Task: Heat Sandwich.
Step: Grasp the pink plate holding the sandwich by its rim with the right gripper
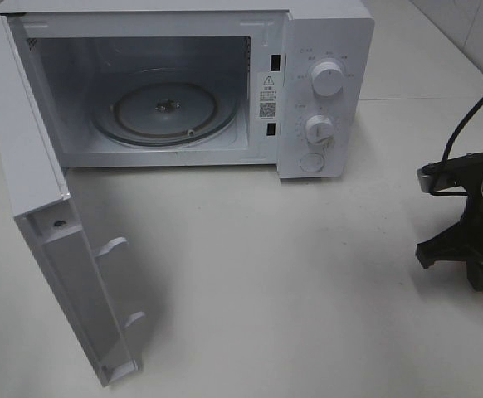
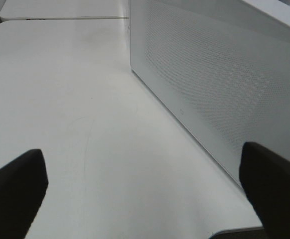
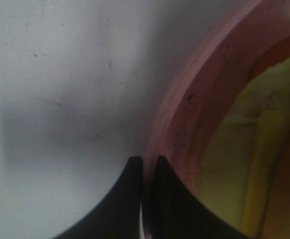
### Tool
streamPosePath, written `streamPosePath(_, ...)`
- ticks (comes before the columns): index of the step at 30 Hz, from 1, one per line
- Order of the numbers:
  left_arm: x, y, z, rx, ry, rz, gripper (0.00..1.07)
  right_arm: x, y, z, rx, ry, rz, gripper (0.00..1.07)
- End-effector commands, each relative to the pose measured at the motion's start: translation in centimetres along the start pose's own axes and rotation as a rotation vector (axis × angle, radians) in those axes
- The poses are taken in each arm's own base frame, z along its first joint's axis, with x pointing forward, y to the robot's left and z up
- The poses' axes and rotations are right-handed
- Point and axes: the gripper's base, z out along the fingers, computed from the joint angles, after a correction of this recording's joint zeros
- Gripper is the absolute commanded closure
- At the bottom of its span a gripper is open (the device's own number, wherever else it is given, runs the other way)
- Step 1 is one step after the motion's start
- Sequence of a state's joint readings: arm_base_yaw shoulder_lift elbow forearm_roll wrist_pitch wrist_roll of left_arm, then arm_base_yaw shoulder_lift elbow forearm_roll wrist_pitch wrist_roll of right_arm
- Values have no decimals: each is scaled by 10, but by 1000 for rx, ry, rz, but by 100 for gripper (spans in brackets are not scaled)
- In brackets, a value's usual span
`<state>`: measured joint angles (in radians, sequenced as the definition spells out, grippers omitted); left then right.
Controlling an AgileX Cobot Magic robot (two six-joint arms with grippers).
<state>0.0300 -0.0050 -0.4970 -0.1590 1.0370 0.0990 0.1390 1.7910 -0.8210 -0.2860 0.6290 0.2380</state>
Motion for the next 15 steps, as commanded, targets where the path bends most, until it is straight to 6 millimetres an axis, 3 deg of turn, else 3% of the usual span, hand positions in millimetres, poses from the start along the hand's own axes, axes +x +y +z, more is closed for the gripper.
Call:
streamPosePath(1, 2, -1, -3, 8, -31, -1, 4, 1, 0, 1, -2, 14, 15, 107)
streamPosePath(15, 2, -1, -3, 8, -31, -1, 4, 3, 0, 0, 10, 37, 11, 107)
